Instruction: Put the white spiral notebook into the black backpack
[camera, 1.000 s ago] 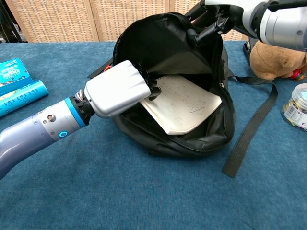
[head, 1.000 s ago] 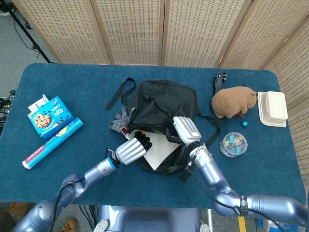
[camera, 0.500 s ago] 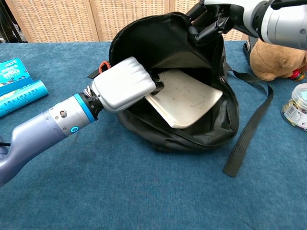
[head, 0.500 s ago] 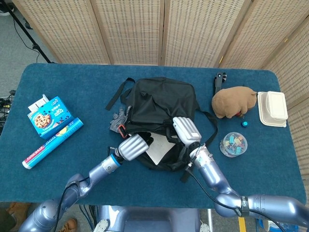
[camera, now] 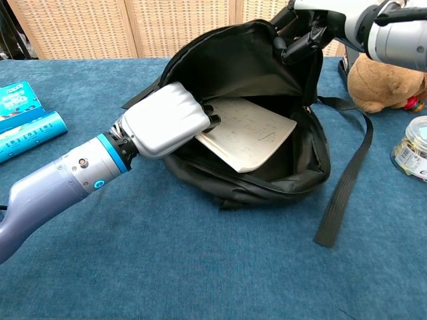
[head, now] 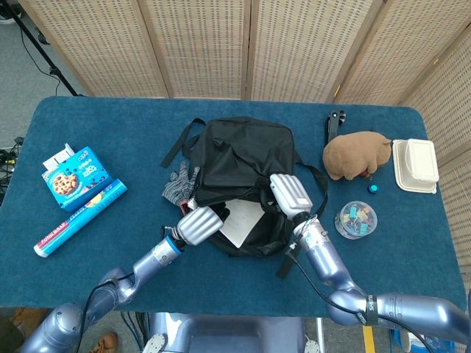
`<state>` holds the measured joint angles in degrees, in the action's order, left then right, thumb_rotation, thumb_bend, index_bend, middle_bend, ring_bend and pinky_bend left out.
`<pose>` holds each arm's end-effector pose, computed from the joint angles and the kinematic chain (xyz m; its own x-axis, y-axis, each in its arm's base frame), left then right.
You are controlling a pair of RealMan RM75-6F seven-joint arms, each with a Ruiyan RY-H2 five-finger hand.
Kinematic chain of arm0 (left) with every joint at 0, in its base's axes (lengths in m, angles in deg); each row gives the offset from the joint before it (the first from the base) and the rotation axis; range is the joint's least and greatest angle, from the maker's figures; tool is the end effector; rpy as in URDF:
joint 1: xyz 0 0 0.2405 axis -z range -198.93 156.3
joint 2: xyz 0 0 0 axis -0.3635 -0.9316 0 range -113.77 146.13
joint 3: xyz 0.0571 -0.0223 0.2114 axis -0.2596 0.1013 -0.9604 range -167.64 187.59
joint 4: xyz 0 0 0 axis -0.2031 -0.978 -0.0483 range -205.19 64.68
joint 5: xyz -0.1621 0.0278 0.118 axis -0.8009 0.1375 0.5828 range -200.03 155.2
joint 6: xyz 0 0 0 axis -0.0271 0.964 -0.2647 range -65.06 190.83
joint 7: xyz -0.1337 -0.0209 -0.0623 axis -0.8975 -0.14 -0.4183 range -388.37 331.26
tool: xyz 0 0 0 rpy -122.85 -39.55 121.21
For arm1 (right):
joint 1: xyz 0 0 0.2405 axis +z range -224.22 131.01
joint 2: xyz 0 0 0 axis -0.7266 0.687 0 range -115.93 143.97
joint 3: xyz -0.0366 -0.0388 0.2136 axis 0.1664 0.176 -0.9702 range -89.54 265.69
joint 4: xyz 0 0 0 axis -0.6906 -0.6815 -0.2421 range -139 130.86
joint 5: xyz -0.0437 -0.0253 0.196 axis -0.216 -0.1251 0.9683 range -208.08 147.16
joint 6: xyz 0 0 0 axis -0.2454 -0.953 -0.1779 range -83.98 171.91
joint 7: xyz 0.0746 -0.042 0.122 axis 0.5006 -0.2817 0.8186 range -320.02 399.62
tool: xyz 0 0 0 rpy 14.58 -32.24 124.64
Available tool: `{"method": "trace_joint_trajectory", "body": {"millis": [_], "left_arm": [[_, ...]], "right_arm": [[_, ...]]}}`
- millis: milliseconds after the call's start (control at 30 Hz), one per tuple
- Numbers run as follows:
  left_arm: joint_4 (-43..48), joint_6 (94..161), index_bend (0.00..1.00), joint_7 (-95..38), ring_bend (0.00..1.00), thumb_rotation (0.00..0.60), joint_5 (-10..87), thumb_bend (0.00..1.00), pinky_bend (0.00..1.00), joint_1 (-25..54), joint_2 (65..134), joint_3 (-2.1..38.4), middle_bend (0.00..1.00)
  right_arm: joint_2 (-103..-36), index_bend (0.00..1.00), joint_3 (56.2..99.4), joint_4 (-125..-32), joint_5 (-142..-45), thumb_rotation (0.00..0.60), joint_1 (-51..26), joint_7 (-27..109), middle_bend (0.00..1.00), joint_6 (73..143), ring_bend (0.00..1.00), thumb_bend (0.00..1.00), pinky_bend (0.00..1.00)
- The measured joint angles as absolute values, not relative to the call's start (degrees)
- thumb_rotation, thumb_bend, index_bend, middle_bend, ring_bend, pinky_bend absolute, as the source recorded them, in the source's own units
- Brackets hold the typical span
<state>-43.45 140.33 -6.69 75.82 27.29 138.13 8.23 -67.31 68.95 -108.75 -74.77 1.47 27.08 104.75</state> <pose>-0.0858 0.3090 -0.0912 0.6479 -0.5114 0.5645 0.2035 -0.5979 -0.7753 -0.0489 -0.3251 0.0356 -0.0165 -0.3308 0.9436 -0.9742 -0.2070 -0.0896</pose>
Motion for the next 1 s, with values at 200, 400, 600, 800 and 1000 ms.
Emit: {"method": "trace_joint_trajectory", "body": {"millis": [200,400,600,800,1000], "left_arm": [[-41.26,139.84,0.86,-1.57,0.64,0.6,74.31,0.71,0.61,26.76,137.89,9.7,0.81],[-37.65,136.13,0.86,5.41,0.64,0.6,71.54,0.71,0.61,26.45,138.01,11.84,0.81],[-34.81,133.0,0.86,9.29,0.63,0.6,69.67,0.71,0.61,27.07,137.95,13.65,0.81],[-34.59,132.02,0.86,8.78,0.62,0.6,69.31,0.71,0.61,28.32,138.09,14.54,0.8],[-35.84,132.12,0.85,8.49,0.62,0.6,69.5,0.71,0.61,28.64,138.57,14.53,0.79]], "right_arm": [[-67.4,0.63,68.87,-108.67,-74.87,0.6,1.44,27.3,0.62,104.59,0.34,0.64,0.24],[-67.04,0.63,68.83,-109.9,-74.97,0.6,1.33,27.56,0.62,104.37,0.34,0.64,0.24],[-66.53,0.63,68.73,-110.86,-74.86,0.6,1.24,27.5,0.62,104.44,0.34,0.64,0.24],[-66.1,0.63,68.76,-111.54,-74.96,0.6,1.13,27.74,0.63,104.28,0.34,0.64,0.24],[-65.49,0.63,68.25,-112.04,-74.59,0.6,1.3,27.7,0.63,104.33,0.34,0.64,0.24]]}}
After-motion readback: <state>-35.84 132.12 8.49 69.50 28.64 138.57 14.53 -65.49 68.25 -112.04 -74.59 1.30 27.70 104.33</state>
